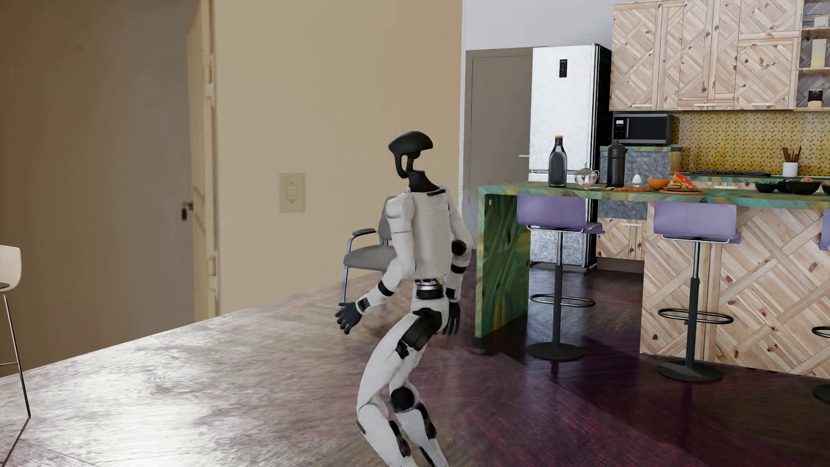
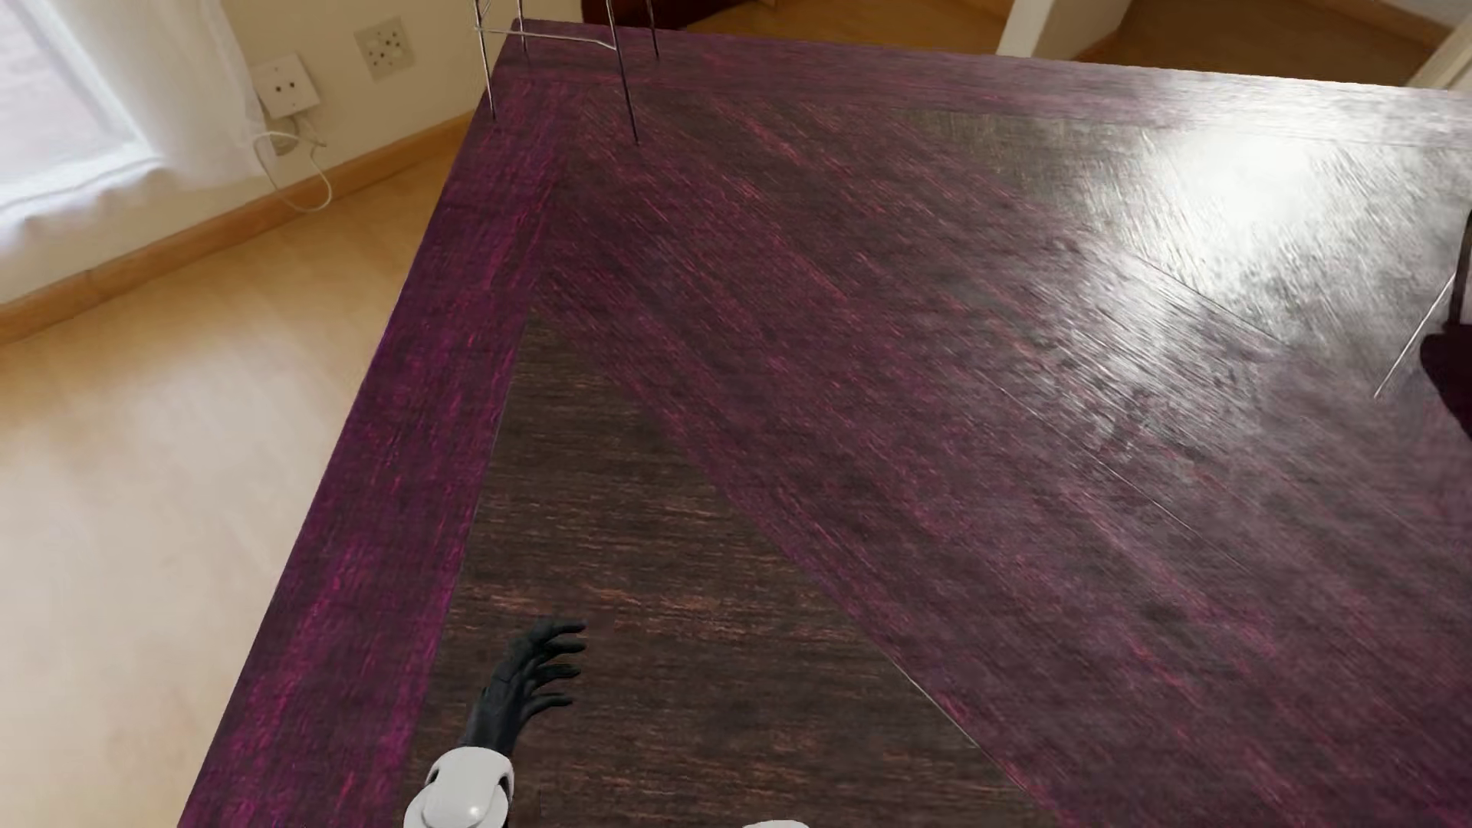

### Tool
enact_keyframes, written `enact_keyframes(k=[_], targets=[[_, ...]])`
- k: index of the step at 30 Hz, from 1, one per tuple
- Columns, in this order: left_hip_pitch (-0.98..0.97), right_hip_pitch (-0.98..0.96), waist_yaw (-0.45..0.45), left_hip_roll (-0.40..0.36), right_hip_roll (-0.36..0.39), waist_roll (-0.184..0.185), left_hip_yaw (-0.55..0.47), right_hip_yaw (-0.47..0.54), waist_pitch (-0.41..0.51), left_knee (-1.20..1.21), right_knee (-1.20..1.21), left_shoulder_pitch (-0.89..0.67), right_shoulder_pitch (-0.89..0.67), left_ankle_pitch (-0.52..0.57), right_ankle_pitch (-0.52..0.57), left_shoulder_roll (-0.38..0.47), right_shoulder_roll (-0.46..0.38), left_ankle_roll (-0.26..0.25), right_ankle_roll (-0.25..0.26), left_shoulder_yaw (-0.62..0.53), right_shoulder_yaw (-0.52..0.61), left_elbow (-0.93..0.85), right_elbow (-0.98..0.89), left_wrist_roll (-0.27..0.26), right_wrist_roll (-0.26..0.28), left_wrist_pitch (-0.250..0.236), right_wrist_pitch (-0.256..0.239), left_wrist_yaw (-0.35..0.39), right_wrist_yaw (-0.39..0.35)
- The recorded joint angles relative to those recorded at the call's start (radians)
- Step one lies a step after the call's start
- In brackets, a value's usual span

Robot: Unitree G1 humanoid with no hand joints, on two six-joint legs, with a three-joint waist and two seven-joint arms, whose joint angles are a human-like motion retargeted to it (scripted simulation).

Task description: Move towards the officechair

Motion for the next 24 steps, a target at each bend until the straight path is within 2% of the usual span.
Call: enact_keyframes(k=[1,2,3,4,5,7,8,9,10,11,12,13,14,15,16,17,18,19,20,21,22,23,24], targets=[[-0.072,0.054,0.052,-0.015,0.014,0.040,-0.008,0.016,0.013,-0.111,-0.007,0.072,-0.020,-0.038,-0.038,0.009,0.029,-0.003,0.006,0.044,-0.008,-0.007,-0.093,0.034,0.027,-0.008,0.009,-0.037,-0.032],[-0.134,0.079,0.079,-0.014,0.037,0.091,0.001,0.024,0.022,-0.250,0.048,0.126,-0.075,-0.027,-0.071,0.063,0.057,-0.015,0.006,0.093,-0.029,0.010,-0.155,0.072,0.050,-0.011,-0.001,-0.074,-0.052],[-0.118,0.020,0.073,-0.022,0.034,0.097,0.004,0.034,0.023,-0.225,0.248,0.155,-0.131,-0.012,0.026,0.140,0.062,0.052,-0.039,0.110,-0.013,0.045,-0.145,0.092,0.064,0.002,-0.029,-0.090,-0.047],[-0.070,-0.068,0.064,-0.029,0.014,0.086,0.038,0.038,0.014,-0.215,0.437,0.154,-0.159,-0.066,0.226,0.177,0.059,0.153,-0.050,0.132,-0.019,0.085,-0.114,0.097,0.079,0.027,-0.057,-0.085,-0.018],[0.001,-0.139,0.063,-0.021,-0.004,0.069,0.069,0.023,0.010,-0.239,0.501,0.146,-0.153,-0.106,0.329,0.179,0.060,0.125,-0.026,0.151,-0.048,0.018,-0.091,0.083,0.095,0.098,-0.078,-0.059,0.030],[0.144,-0.213,-0.007,-0.003,-0.038,0.038,0.110,-0.021,-0.001,-0.299,0.330,0.052,-0.099,-0.150,0.155,0.115,0.045,0.108,0.003,0.126,-0.046,-0.029,-0.164,0.021,0.076,0.182,-0.074,0.011,0.093],[0.136,-0.223,0.003,0.002,-0.063,0.005,0.130,-0.015,-0.007,-0.176,0.143,-0.017,-0.110,-0.111,0.080,0.076,0.033,0.090,0.004,0.088,-0.053,-0.047,-0.146,-0.006,0.049,0.198,-0.070,0.036,0.098],[0.053,-0.181,0.043,0.011,-0.059,0.014,0.096,-0.025,-0.027,0.016,0.076,-0.037,-0.109,0.000,0.155,0.042,0.002,0.077,-0.020,0.064,-0.015,-0.017,-0.057,-0.013,0.029,0.166,-0.083,0.040,0.073],[-0.017,-0.143,0.091,-0.010,-0.038,0.039,0.049,-0.020,-0.042,0.089,0.083,0.003,-0.104,0.009,0.109,0.020,-0.008,0.069,-0.021,0.055,-0.011,0.003,-0.013,-0.005,0.026,0.122,-0.086,0.027,0.043],[-0.091,-0.108,0.142,-0.056,-0.020,0.069,0.017,0.000,-0.060,0.109,0.072,0.076,-0.109,-0.059,0.076,0.022,-0.017,0.065,-0.017,0.065,-0.028,0.004,0.001,0.017,0.043,0.095,-0.086,-0.001,0.018],[-0.149,-0.051,0.180,-0.072,0.003,0.106,0.011,0.019,-0.065,0.081,0.036,0.144,-0.113,-0.086,0.055,0.036,-0.016,0.060,-0.011,0.100,-0.027,-0.003,-0.021,0.047,0.059,0.109,-0.092,-0.037,-0.004],[-0.203,0.002,0.209,-0.074,0.020,0.135,0.015,0.039,-0.076,0.032,0.000,0.195,-0.103,-0.082,0.033,0.058,0.011,0.053,-0.006,0.121,-0.033,-0.017,-0.061,0.074,0.062,0.148,-0.106,-0.071,-0.021],[-0.229,0.074,0.227,-0.052,0.035,0.160,0.029,0.059,-0.069,-0.016,-0.038,0.217,-0.109,-0.056,0.009,0.071,0.012,0.043,0.000,0.133,0.002,-0.041,-0.066,0.090,0.051,0.207,-0.128,-0.098,-0.028],[-0.240,0.114,0.207,-0.024,0.039,0.167,0.045,0.076,-0.070,-0.146,-0.043,0.215,-0.138,-0.040,-0.031,0.094,0.042,0.029,0.006,0.123,-0.019,-0.041,-0.107,0.091,0.032,0.228,-0.133,-0.110,-0.018],[-0.222,0.154,0.166,0.005,0.048,0.175,0.057,0.086,-0.055,-0.265,-0.025,0.206,-0.190,-0.053,-0.071,0.109,0.061,0.011,0.014,0.136,-0.032,-0.019,-0.135,0.083,0.018,0.204,-0.128,-0.110,0.001],[-0.192,0.143,0.132,0.010,0.058,0.175,0.060,0.087,-0.038,-0.320,0.094,0.192,-0.226,0.002,-0.070,0.137,0.063,-0.013,-0.006,0.159,-0.055,-0.007,-0.171,0.059,0.012,0.144,-0.115,-0.098,0.027],[-0.158,0.068,0.083,0.008,0.041,0.139,0.075,0.072,-0.023,-0.327,0.289,0.159,-0.239,0.140,0.072,0.166,0.038,0.012,-0.022,0.162,-0.020,0.043,-0.142,0.019,0.019,0.065,-0.106,-0.060,0.054],[-0.115,-0.020,0.046,0.007,0.011,0.084,0.107,0.046,-0.010,-0.324,0.440,0.127,-0.214,0.114,0.235,0.179,0.022,0.110,-0.037,0.168,-0.027,0.053,-0.109,-0.025,0.035,0.001,-0.093,-0.006,0.088],[-0.064,-0.097,0.014,0.005,-0.013,0.025,0.128,0.009,0.001,-0.331,0.517,0.084,-0.151,0.074,0.249,0.172,0.007,0.222,-0.002,0.159,-0.039,0.062,-0.083,-0.070,0.060,-0.046,-0.070,0.052,0.114],[0.000,-0.141,-0.022,0.017,-0.033,-0.018,0.141,-0.018,0.002,-0.367,0.476,0.074,-0.088,0.049,0.170,0.137,0.008,0.153,0.035,0.133,-0.079,0.011,-0.113,-0.104,0.067,-0.039,-0.025,0.090,0.120],[0.063,-0.167,-0.056,0.029,-0.058,-0.063,0.166,-0.029,-0.009,-0.398,0.380,0.068,-0.057,0.021,0.096,0.117,0.018,0.098,0.057,0.095,-0.084,-0.019,-0.128,-0.120,0.055,-0.008,0.023,0.106,0.110],[0.129,-0.154,-0.067,0.036,-0.075,-0.091,0.183,-0.029,-0.013,-0.421,0.230,0.021,-0.020,-0.005,0.051,0.086,0.042,0.132,0.074,0.054,-0.122,-0.040,-0.144,-0.117,0.025,0.066,0.061,0.101,0.096],[0.176,-0.138,-0.076,0.052,-0.091,-0.101,0.201,-0.023,-0.029,-0.407,0.095,0.002,-0.020,-0.056,0.053,0.077,0.032,0.107,0.065,0.038,-0.104,-0.074,-0.134,-0.090,-0.004,0.135,0.080,0.075,0.077]])
